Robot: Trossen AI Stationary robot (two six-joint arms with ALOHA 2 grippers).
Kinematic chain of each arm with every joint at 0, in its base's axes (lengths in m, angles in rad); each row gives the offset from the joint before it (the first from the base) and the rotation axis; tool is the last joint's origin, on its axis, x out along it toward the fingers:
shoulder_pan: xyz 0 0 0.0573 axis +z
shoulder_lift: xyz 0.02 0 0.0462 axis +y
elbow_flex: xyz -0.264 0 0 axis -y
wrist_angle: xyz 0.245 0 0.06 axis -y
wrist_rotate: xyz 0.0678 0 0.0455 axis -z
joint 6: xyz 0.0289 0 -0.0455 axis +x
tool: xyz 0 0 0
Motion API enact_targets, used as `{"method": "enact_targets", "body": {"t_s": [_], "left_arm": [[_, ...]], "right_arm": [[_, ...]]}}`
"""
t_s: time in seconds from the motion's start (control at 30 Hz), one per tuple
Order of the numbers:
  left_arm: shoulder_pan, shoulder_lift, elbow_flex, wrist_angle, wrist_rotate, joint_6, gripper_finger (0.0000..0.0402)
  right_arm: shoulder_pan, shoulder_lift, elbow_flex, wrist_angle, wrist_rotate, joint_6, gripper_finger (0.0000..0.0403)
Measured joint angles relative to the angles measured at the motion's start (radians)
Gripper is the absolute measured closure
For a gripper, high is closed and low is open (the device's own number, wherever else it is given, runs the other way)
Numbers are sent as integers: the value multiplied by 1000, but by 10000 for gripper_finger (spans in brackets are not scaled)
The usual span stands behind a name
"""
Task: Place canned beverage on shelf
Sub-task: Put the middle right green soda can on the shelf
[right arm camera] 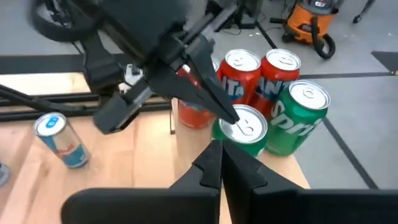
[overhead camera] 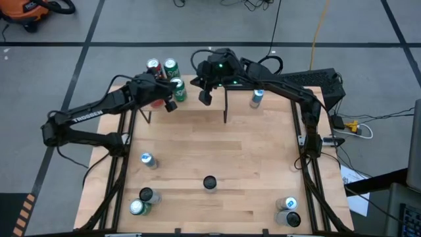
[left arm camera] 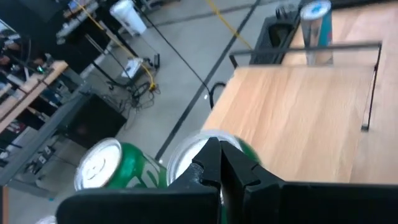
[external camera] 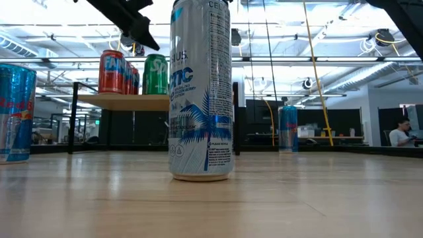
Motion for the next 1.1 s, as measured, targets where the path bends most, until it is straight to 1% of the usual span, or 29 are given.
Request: {"method": "enact_targets", "body": {"t_s": [0.1, 0.33, 0.43, 0.53, 0.7, 0.9, 1.1], "left_arm": [[21, 21, 5, -16, 2, 1, 402], [54, 37, 8, -30, 3, 1, 401], [59, 35, 11, -45, 3, 13, 401], [70, 34, 30, -93, 3, 46, 401], [83, 35, 52, -129, 3, 105, 401], [116, 36, 57, -138, 4, 175, 401], [142, 35, 58, -147, 5, 195, 401]], "right_arm": [[3, -21, -18, 29, 7, -6, 403], [-5, -71, -53, 28, 10, -5, 403], [-11, -99, -92, 29, 12, -3, 403], [-19, -136, -143, 35, 25, 7, 403], [-21, -223, -295, 114, 65, 17, 403], [-35, -384, -552, 291, 65, 40, 403], [-55, -524, -743, 365, 117, 64, 403]]}}
